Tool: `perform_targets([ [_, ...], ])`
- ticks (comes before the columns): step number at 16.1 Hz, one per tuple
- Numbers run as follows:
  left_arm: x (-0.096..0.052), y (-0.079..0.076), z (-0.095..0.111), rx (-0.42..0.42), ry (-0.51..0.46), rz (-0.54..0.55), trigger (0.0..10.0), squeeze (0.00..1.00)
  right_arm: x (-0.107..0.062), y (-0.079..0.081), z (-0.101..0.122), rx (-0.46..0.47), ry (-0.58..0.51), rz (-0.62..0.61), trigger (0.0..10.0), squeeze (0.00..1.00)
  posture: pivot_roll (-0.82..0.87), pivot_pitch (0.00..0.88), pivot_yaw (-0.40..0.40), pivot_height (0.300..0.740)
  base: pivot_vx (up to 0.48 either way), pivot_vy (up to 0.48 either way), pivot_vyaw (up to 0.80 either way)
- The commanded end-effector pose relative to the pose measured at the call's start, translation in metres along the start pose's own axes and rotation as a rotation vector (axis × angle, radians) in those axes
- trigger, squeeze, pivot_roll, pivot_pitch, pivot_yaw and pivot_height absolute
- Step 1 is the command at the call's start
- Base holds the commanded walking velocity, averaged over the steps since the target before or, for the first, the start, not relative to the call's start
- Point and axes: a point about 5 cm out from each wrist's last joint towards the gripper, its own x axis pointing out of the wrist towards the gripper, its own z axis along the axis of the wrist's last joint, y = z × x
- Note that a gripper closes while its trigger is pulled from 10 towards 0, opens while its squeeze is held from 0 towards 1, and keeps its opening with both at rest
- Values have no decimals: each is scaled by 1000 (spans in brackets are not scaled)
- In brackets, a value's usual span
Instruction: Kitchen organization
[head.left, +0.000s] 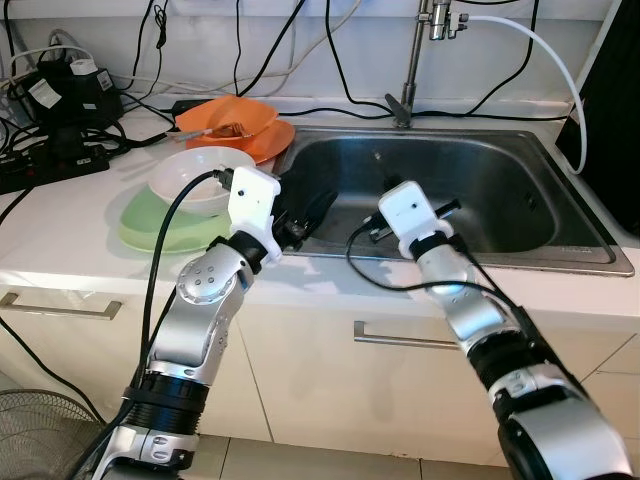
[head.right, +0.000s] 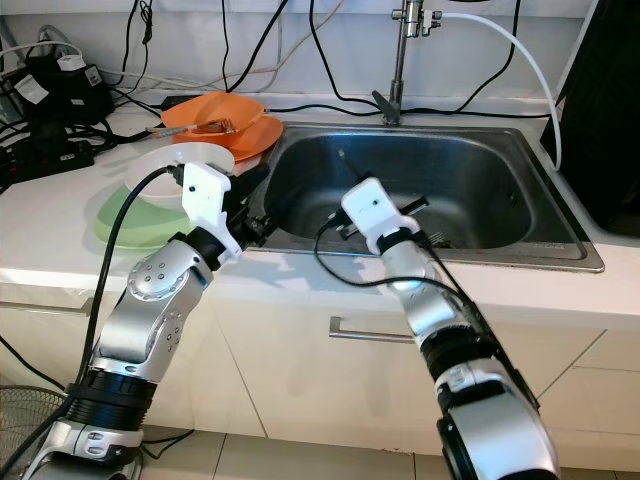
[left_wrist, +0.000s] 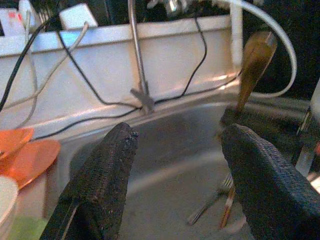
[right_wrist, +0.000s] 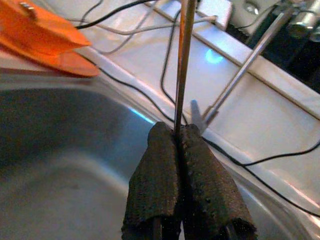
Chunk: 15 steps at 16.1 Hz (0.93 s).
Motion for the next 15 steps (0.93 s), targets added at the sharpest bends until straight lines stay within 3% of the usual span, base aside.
perform_targets([
  [1, -3, 1, -8, 22, 50, 1, 10000, 0, 5, -9, 3, 27, 8, -26, 10000, 0, 31, 0, 72, 740, 0, 0, 0],
  [8, -6, -7, -24, 57, 128, -16, 10000, 0, 10, -32, -7, 176, 117, -112, 10000, 0, 37, 0, 67, 740, 0, 0, 0],
  [11, -7, -11, -26, 59, 144, -26, 10000, 0, 16, -36, -4, 277, 128, -115, 10000, 0, 38, 0, 69, 740, 0, 0, 0],
  [15, -5, -21, -28, 44, 140, -42, 10000, 0, 19, -39, -3, 323, 146, -119, 10000, 0, 40, 0, 68, 740, 0, 0, 0],
])
